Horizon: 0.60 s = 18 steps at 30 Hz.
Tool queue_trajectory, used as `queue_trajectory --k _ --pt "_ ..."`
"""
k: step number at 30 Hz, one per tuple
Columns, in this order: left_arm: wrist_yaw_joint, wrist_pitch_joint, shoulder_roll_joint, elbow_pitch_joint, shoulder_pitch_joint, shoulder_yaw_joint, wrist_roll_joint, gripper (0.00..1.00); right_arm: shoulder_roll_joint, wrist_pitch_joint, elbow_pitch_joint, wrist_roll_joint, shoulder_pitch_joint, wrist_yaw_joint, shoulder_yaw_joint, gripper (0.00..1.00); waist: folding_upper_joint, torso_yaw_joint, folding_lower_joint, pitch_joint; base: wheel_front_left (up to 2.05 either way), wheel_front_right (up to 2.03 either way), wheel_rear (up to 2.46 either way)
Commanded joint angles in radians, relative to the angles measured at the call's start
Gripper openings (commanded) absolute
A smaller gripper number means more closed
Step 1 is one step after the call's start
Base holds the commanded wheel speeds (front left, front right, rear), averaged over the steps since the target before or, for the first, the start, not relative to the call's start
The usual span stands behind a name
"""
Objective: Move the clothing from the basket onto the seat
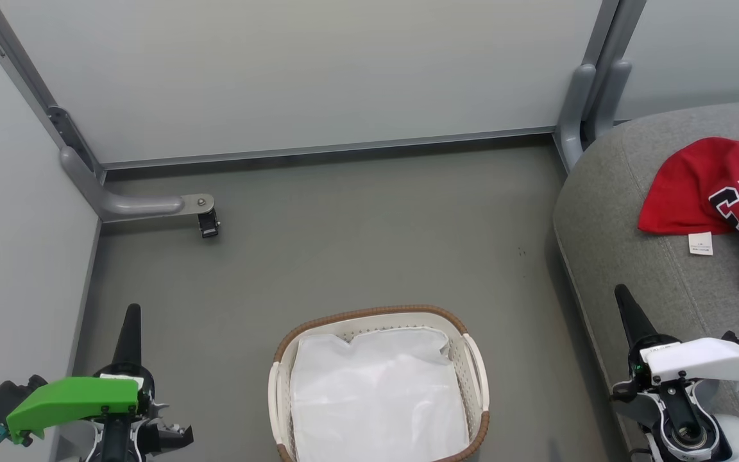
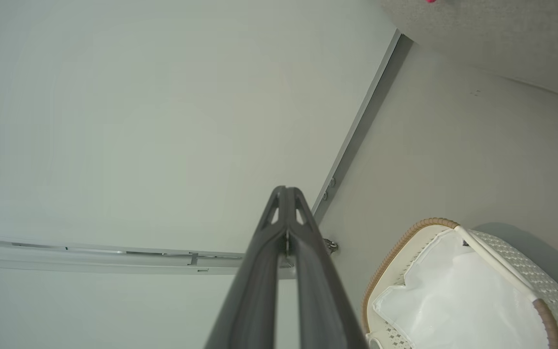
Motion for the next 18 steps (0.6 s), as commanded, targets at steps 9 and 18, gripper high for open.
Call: queue_trajectory --k 9,18 --pt "-0.002 0.024 0.008 -0.022 0.008 0.009 -0.089 0.0 -0.006 0.024 -0.027 0.086 0.019 -0.001 -0.014 0.0 0.0 0.0 0.0 -0.009 0.0 0.0 0.0" --pt "-0.003 0.042 0.008 -0.032 0.01 0.012 -0.157 0.0 -0.007 0.042 -0.041 0.153 0.031 -0.001 -0.024 0.0 0.0 0.001 0.0 -0.017 0.0 0.0 0.0"
